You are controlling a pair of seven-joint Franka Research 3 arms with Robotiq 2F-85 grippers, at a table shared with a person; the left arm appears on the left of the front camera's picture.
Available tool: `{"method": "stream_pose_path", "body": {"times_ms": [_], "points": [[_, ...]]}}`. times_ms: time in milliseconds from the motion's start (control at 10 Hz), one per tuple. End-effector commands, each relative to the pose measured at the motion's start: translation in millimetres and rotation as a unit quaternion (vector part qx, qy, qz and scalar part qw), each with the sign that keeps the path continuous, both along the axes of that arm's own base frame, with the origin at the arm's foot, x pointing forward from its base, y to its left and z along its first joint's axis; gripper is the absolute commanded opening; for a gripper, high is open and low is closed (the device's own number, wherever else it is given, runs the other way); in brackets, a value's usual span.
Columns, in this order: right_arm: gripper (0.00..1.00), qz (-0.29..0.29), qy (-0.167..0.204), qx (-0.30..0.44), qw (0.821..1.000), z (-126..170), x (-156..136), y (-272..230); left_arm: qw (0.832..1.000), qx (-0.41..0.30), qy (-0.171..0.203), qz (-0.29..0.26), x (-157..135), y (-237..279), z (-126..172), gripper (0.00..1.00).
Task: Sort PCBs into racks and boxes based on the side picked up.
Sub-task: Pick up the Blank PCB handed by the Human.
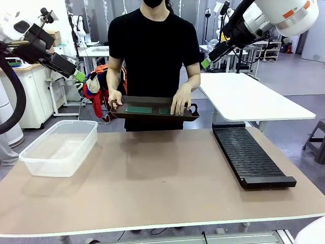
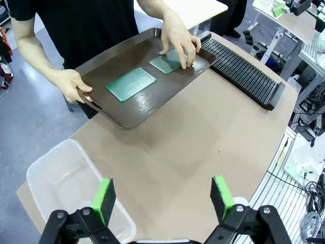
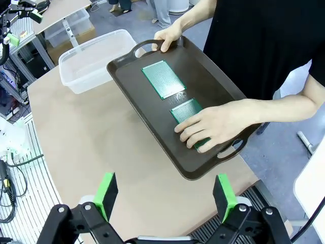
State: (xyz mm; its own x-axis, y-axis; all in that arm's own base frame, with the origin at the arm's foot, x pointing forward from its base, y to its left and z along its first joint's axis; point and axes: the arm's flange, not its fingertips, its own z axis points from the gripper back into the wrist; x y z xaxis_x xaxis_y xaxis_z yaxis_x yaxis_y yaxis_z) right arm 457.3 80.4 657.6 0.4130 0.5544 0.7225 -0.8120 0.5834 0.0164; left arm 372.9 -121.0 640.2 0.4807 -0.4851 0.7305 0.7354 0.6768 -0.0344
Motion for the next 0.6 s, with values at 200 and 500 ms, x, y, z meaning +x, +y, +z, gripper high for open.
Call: {"method": "stream_pose_path", "body": {"times_ms": [200,500], "points": [[1.0,0.003,0.002,0.002,1.0,-1.0,0.6,-1.5,1.0,-0.003,0.004,-0.003,-0.9,1.7,-0.7,1.0],[1.0,0.003,0.002,0.002,1.0,-1.0,0.6,-1.5,1.0,-0.003,0.004,-0.003,-0.9,1.7,-0.7,1.0]]}}
